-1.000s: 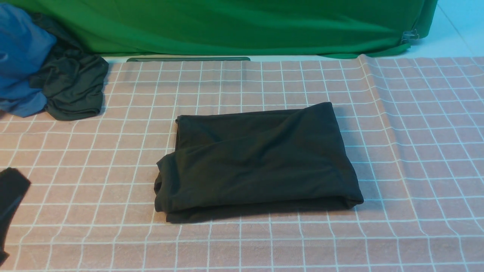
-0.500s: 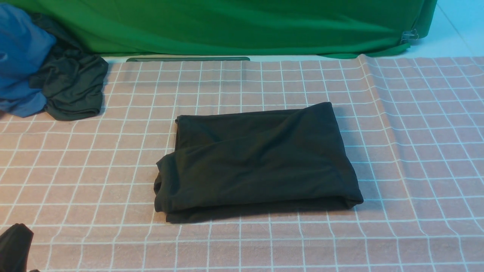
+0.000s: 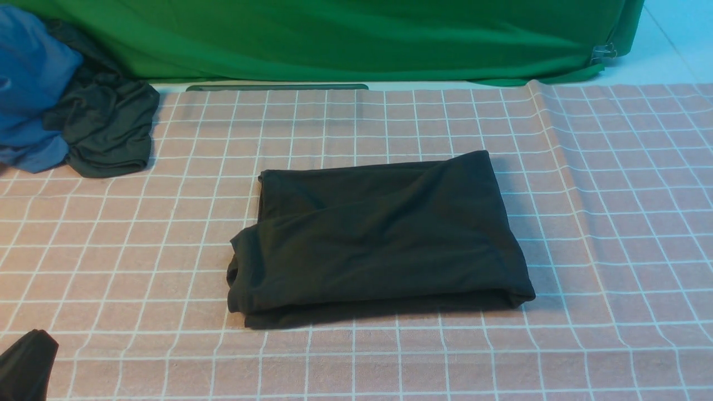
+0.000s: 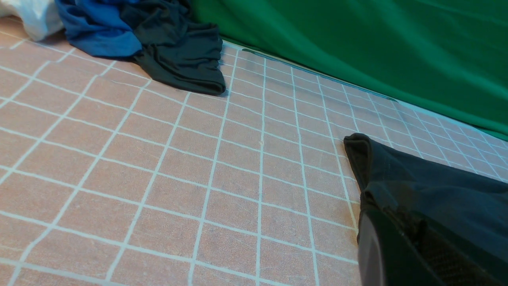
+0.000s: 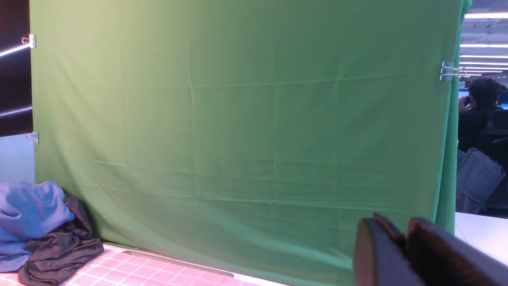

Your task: Fold a long-sleeved shirt over a pink coffee tablecloth.

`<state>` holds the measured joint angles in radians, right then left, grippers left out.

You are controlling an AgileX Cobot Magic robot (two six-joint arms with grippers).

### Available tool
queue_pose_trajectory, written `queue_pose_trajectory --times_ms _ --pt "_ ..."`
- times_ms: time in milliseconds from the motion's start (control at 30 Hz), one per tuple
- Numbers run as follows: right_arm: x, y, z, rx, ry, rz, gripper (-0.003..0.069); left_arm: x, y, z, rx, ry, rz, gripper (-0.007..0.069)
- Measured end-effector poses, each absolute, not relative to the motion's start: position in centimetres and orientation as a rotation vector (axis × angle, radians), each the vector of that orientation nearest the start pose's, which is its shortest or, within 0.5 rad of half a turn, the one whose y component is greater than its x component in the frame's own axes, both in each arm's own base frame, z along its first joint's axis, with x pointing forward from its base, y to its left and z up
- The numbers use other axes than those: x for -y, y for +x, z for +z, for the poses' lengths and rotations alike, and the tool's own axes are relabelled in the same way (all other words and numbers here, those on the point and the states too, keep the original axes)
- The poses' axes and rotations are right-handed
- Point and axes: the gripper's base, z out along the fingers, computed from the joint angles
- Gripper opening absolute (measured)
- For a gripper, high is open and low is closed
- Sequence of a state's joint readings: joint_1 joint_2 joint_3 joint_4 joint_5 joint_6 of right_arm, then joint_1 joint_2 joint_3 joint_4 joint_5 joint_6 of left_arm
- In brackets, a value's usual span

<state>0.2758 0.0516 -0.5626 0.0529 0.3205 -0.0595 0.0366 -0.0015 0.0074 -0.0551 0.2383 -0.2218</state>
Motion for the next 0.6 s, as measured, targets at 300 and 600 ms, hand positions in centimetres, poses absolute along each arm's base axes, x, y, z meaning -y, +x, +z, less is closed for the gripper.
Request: queue_pose_trajectory --times_ms 300,600 --pt "-0.21 0.18 36.04 -1.281 -0.198 0.239 0.018 -0.09 5.55 18.92 -1.712 -0.257 -0.184 0.0014" --pt "-0.18 0.19 36.04 -1.278 -0.216 0.209 0.0196 -0.09 5.55 18.92 -1.713 -0.248 -0.176 0.0014"
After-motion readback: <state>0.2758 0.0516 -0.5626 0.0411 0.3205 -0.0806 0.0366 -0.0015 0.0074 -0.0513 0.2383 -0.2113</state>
